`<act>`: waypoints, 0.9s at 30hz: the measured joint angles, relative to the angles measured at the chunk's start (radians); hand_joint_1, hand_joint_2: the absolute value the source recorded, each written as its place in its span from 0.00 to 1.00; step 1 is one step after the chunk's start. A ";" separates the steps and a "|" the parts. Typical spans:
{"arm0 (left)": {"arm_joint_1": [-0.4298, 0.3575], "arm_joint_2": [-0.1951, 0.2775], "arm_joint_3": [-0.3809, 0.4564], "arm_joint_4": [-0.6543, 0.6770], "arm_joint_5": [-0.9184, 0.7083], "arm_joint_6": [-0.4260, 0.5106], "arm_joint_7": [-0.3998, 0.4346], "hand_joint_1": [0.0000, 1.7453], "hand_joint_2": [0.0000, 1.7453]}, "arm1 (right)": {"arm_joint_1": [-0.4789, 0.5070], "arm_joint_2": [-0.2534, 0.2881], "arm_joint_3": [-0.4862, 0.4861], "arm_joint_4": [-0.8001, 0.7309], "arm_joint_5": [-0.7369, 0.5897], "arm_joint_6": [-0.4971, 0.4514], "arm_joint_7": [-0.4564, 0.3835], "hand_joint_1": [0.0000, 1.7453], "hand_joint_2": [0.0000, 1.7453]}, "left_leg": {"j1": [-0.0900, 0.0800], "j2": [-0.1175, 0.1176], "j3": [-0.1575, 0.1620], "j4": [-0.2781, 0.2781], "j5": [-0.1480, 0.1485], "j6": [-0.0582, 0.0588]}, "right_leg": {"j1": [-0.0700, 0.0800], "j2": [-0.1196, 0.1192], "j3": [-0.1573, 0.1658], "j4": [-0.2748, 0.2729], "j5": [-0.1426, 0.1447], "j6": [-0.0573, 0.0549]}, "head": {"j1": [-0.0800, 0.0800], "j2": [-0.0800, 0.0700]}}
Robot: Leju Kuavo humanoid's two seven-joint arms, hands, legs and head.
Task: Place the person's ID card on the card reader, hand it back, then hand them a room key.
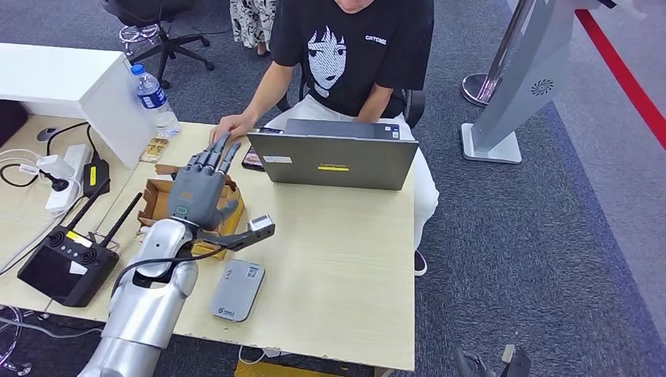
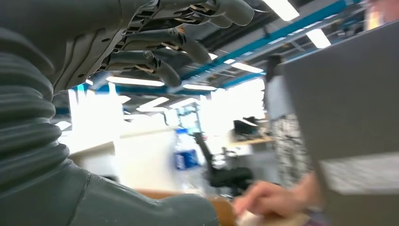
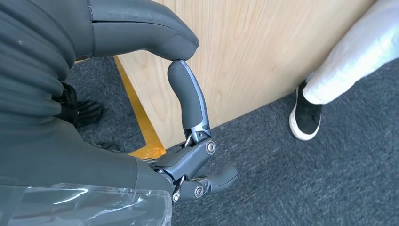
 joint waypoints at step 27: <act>0.278 0.236 -0.083 -0.081 0.010 0.064 0.042 0.00 1.00 | 0.029 -0.015 -0.085 -0.001 -0.012 0.033 -0.028 0.00 1.00 | 0.001 0.001 -0.001 -0.001 0.000 -0.001 | 0.000 0.000 -0.002 0.000 0.000 0.000 | 0.000 0.000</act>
